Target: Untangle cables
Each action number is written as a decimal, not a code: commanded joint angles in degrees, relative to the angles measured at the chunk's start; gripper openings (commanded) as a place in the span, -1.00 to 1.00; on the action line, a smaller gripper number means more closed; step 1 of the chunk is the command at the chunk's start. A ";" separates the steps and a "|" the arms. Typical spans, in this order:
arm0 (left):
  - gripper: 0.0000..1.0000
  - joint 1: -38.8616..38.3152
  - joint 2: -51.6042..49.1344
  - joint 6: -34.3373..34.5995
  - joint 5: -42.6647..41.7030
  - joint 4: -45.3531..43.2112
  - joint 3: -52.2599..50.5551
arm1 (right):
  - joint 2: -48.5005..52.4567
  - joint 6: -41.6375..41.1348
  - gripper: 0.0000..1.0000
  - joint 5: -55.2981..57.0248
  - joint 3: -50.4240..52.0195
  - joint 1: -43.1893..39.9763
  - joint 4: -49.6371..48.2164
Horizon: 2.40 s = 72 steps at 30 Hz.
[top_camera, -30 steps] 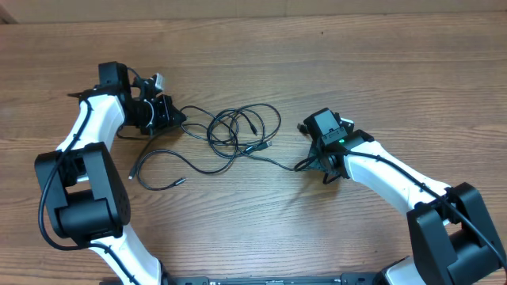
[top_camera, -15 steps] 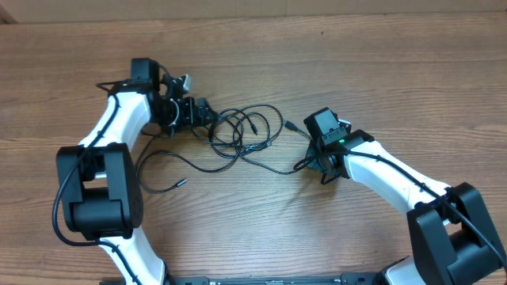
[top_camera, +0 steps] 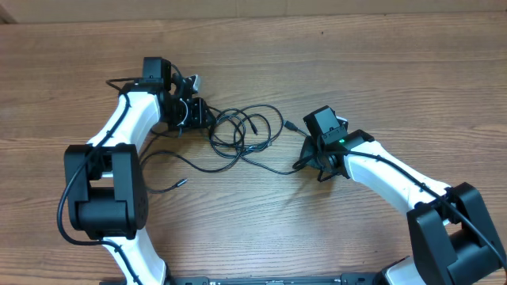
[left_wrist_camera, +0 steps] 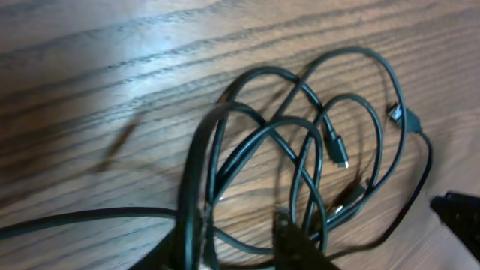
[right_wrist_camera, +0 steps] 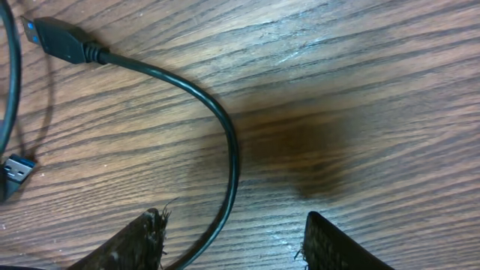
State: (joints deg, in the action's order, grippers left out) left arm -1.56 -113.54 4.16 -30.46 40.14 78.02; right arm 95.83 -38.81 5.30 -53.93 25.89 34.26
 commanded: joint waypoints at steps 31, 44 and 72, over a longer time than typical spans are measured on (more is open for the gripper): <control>-0.92 -5.99 23.98 -22.18 -14.14 12.50 1.01 | -2.10 15.30 -0.24 -37.35 -5.35 -2.67 -8.09; -0.92 -7.17 30.03 -10.40 -9.84 20.04 0.83 | -2.10 17.73 -0.21 -71.60 -7.37 -11.10 -8.26; -0.91 -10.21 24.83 -38.14 -21.81 19.63 0.81 | -2.08 11.28 0.82 -76.72 -7.23 -14.03 -11.91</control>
State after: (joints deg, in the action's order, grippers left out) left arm -11.29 -88.68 -20.05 -43.59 59.83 78.15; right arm 95.61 -24.97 -60.07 -60.14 12.10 24.12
